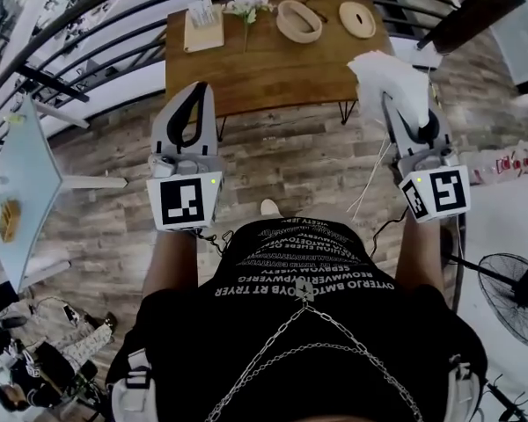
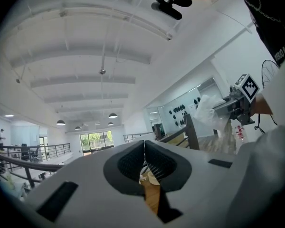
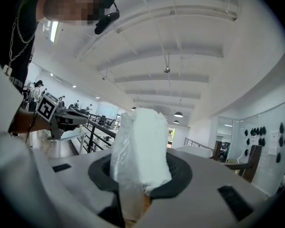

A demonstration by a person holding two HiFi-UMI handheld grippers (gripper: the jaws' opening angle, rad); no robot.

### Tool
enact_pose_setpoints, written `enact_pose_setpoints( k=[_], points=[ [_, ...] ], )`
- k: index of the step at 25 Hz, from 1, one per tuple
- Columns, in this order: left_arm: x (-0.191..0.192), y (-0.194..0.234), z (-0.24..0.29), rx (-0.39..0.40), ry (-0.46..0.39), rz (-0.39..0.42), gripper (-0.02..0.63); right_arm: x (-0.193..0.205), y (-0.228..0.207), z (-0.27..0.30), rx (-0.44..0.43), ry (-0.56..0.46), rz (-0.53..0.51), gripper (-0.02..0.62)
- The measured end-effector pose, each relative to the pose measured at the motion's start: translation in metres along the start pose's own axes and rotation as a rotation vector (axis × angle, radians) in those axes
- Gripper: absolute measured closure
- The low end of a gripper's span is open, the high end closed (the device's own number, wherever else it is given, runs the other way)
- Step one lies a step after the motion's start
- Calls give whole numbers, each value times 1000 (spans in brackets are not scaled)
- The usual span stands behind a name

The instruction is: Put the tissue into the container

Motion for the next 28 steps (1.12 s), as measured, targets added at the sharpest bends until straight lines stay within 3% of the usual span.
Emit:
enact_pose_setpoints(
  k=[5, 13, 28],
  points=[
    [9, -8, 15, 43, 20, -15, 577, 6, -8, 8, 13, 23, 7, 463],
    [22, -21, 46, 44, 41, -18, 577, 22, -35, 27, -1, 21, 23, 463],
    [24, -61, 168, 22, 84, 26, 577, 61, -155, 101, -89, 0, 63, 463]
  ],
)
Point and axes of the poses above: the fingertips, and each gripper's own axes: z forward along the fingers, y to its left, x out of its underside, the point moved 1 cm from there along -z, backward along the fingers, and after that the axes turned 15 degrees about -x, right-handed, at the moved point
